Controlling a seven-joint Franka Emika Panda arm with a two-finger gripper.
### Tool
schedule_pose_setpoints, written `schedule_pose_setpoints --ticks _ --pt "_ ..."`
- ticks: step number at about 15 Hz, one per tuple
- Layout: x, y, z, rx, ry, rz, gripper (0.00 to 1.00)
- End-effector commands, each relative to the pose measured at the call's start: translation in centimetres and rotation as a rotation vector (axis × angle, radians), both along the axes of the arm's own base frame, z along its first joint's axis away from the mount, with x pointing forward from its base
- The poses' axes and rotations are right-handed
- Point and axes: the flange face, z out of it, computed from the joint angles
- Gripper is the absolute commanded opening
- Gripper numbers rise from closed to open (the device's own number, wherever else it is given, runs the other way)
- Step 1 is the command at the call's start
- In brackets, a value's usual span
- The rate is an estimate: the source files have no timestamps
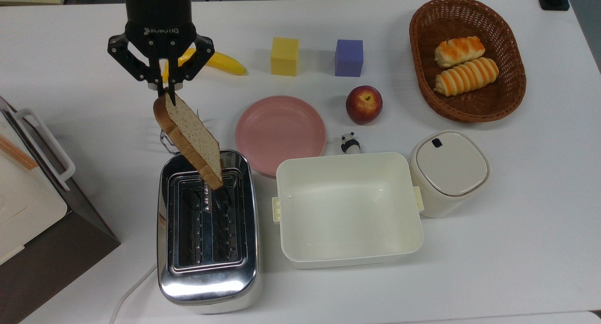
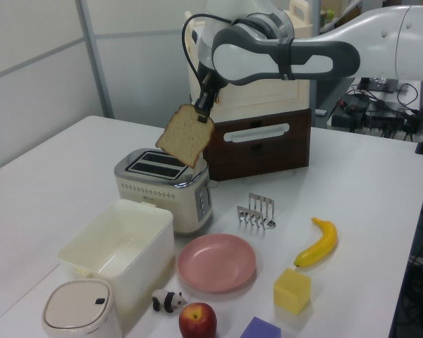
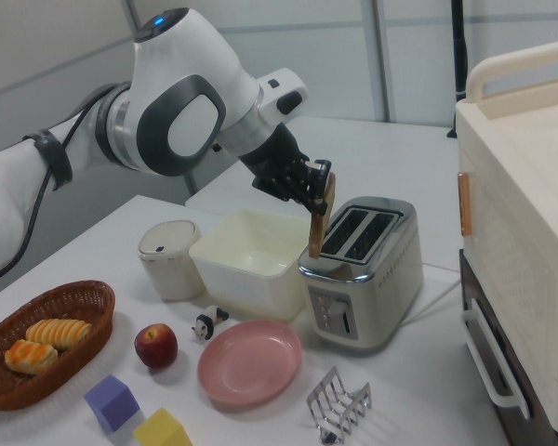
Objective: Put the bread in the toaster
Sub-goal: 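Carry the held bread slice over the toaster slot, then lower the bread slice edge-first down into the toaster slot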
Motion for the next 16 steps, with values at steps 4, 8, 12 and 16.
schedule_pose_setpoints --ticks 4,8,12,16 --pt "1.5 0.1 -0.4 0.009 -0.095 0.007 0.00" --pt "2.8 0.4 -0.4 0.010 -0.127 0.016 0.00" --pt "3.8 2.2 -2.1 0.011 -0.109 0.040 0.00" --pt "4.3 3.6 -2.9 0.012 -0.101 0.061 0.00"
